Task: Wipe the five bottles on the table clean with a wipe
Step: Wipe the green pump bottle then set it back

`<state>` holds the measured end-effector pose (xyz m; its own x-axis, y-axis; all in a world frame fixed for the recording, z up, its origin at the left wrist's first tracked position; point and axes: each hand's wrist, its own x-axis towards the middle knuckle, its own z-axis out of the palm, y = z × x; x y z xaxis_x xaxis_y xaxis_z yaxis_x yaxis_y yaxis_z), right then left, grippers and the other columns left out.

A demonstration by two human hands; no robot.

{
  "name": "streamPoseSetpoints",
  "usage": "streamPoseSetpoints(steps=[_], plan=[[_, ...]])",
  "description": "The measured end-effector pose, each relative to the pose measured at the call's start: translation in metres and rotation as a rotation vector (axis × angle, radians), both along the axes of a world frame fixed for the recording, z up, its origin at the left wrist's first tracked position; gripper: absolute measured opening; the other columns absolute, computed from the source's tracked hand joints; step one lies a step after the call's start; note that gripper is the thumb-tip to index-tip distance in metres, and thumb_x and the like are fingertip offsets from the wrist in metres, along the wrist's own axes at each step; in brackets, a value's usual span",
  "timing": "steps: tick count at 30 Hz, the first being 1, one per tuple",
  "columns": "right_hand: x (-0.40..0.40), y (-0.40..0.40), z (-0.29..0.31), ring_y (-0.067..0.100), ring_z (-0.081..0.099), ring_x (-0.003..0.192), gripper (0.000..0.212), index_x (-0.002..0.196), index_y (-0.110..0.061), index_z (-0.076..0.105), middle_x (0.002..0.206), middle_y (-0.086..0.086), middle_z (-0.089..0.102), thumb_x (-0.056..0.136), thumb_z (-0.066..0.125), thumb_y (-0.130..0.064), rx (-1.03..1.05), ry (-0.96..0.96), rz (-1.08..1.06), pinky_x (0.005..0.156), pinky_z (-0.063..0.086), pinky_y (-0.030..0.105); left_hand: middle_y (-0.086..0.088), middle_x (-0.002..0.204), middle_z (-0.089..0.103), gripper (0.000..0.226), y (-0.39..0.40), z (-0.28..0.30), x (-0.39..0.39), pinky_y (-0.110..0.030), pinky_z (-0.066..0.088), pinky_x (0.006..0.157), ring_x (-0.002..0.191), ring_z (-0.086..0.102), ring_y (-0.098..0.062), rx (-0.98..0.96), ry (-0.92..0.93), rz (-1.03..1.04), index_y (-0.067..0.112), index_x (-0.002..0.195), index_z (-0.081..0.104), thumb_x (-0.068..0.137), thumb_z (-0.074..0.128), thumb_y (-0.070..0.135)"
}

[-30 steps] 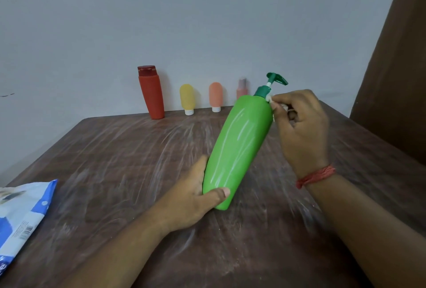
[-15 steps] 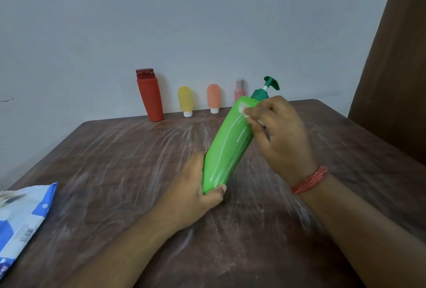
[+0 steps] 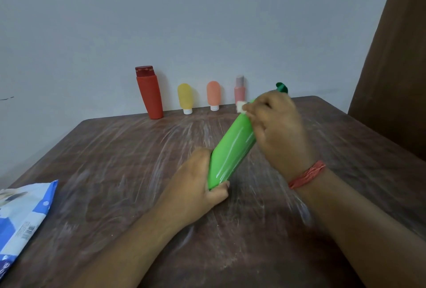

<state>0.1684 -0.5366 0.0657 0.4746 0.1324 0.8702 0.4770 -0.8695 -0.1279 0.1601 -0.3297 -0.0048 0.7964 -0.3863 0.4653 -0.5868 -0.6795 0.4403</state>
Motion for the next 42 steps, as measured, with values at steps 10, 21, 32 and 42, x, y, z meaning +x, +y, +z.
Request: streamPoseSetpoints(steps=[10,21,32,42], plan=[[0.0,0.012,-0.013,0.026,0.052,0.091,0.024,0.109,-0.004,0.072,0.098,0.01,0.06,0.094,0.053,-0.009,-0.221,0.055,0.141,0.08,0.045,0.032,0.015,0.088,0.05,0.046,0.0,-0.001,0.001,-0.024,0.04,0.054,0.082,0.053,0.0,-0.044,0.044,0.061,0.039,0.104,0.037,0.069,0.058,0.061],[-0.001,0.007,-0.013,0.026,0.054,0.09,0.028,0.114,-0.009,0.072,0.101,0.008,0.061,0.091,0.057,-0.01,-0.331,0.082,0.139,0.07,0.052,0.04,0.014,0.092,0.05,0.051,-0.001,0.002,-0.003,-0.027,0.043,0.058,0.076,0.053,-0.004,-0.043,0.061,0.079,0.032,0.111,0.042,0.07,0.056,0.059],[-0.003,0.013,-0.014,0.031,0.058,0.096,0.032,0.114,-0.005,0.073,0.107,0.01,0.064,0.084,0.06,0.0,-0.32,0.074,0.173,0.084,0.052,0.043,0.011,0.097,0.048,0.049,-0.003,0.002,-0.001,-0.026,0.031,0.062,0.08,0.052,-0.012,0.017,-0.024,0.098,0.027,0.112,0.041,0.074,0.06,0.051],[0.0,0.008,-0.02,0.031,0.06,0.098,0.032,0.113,-0.004,0.072,0.109,0.013,0.066,0.084,0.064,0.006,-0.244,0.074,0.166,0.083,0.054,0.042,0.018,0.089,0.048,0.049,0.002,-0.004,0.004,-0.026,0.037,0.056,0.075,0.053,-0.004,-0.073,0.049,0.13,0.041,0.108,0.033,0.07,0.054,0.064]])
